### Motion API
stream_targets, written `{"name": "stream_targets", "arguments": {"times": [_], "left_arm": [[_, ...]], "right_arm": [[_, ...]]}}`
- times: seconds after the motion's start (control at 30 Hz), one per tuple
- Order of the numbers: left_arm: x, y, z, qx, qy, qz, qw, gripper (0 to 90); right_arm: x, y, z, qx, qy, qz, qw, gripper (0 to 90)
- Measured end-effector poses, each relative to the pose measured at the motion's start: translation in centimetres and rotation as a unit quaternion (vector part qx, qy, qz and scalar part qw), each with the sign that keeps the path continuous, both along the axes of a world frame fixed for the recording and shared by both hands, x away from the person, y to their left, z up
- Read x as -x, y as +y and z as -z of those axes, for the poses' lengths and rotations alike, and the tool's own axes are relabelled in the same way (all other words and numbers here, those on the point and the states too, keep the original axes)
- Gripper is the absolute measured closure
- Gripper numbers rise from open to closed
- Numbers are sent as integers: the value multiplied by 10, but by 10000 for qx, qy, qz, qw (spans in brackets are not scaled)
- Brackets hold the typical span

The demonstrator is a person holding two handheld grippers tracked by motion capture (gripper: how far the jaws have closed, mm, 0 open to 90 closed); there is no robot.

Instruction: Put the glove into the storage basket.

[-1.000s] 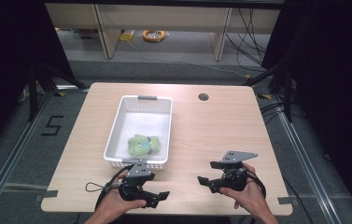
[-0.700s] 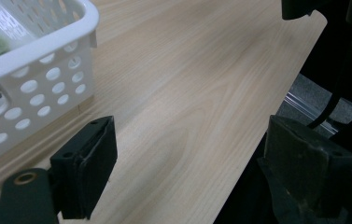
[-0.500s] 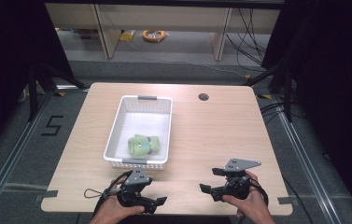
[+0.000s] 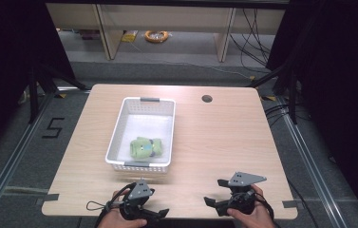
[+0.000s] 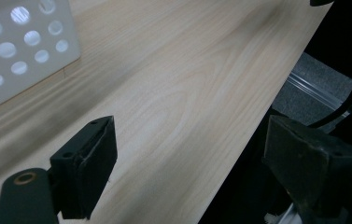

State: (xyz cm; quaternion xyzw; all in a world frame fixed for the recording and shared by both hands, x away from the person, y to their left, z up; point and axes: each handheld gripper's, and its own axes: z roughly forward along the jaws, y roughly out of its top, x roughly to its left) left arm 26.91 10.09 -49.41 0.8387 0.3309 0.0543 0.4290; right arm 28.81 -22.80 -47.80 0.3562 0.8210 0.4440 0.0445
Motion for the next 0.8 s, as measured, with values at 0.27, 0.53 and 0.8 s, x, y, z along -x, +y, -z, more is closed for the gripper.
{"name": "stream_targets", "arguments": {"times": [0.27,0.53,0.8], "left_arm": [[3,7,4,-188,-34,94,9998,166],[4,7,5,-57,-17,25,10000,166],[4,7,6,-70,2,41,10000,166]], "right_arm": [[9,2,9,246,-155,-106,9995,159],[11,3,14,340,-41,-195,9992,159],[9,3,15,383,-39,-307,9988,159]]}}
